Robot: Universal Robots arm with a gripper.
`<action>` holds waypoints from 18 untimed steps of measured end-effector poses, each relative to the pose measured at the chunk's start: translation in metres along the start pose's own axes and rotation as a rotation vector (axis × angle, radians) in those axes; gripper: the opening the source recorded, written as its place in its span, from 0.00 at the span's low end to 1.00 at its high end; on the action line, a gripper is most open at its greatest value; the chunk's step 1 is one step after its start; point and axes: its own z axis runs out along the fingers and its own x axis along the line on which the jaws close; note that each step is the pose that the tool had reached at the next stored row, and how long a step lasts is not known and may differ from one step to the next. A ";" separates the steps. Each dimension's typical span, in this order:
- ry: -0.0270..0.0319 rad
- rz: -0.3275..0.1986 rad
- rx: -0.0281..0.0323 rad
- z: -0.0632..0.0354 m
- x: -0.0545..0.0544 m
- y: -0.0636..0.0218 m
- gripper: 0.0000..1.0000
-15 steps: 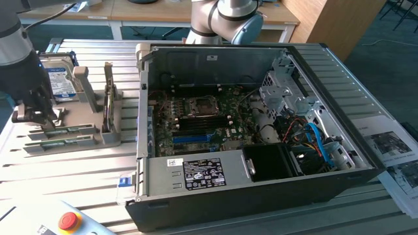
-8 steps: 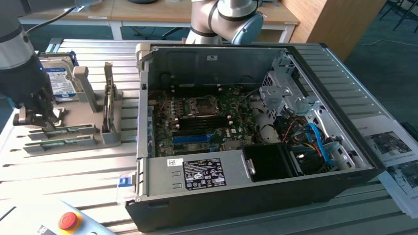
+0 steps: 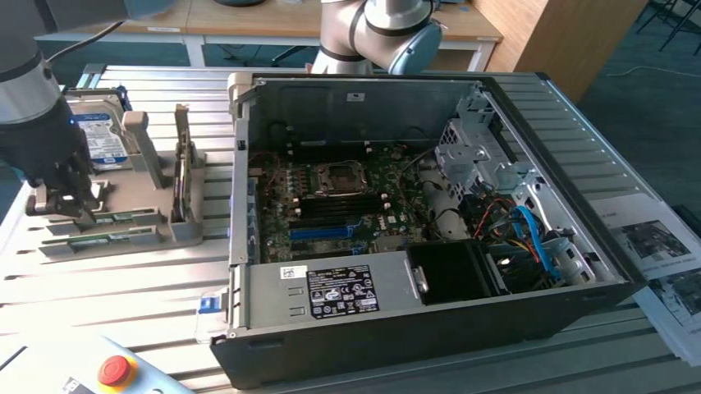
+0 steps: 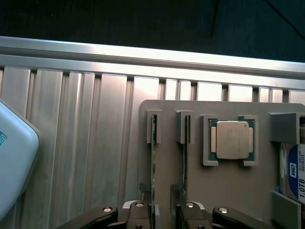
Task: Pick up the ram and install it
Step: 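Pick up the ram and move it above insertion slot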
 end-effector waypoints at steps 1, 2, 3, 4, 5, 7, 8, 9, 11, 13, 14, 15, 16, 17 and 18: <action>0.0000 0.000 -0.0001 0.0007 0.000 0.0000 0.30; 0.0001 0.000 -0.0001 0.0013 0.000 0.0000 0.30; 0.0000 0.000 0.0000 0.0021 0.000 -0.0001 0.30; 0.0000 0.000 0.0000 0.0028 0.000 -0.0001 0.30; 0.0001 0.000 0.0000 0.0034 0.000 -0.0001 0.30; 0.0000 0.000 0.0000 0.0050 0.000 -0.0002 0.30; 0.0000 0.000 0.0000 0.0059 0.001 -0.0002 0.30; 0.0001 0.000 0.0000 0.0067 0.001 -0.0003 0.30; 0.0000 0.000 0.0000 0.0082 0.001 -0.0003 0.30; 0.0001 0.000 -0.0001 0.0096 0.001 -0.0004 0.30; 0.0000 0.000 0.0000 0.0103 0.001 -0.0004 0.30; 0.0000 0.000 -0.0001 0.0109 0.001 -0.0005 0.30; 0.0001 0.000 0.0000 0.0116 0.001 -0.0005 0.30; 0.0000 0.000 0.0000 0.0124 0.001 -0.0005 0.30; 0.0001 0.000 0.0000 0.0132 0.001 -0.0005 0.30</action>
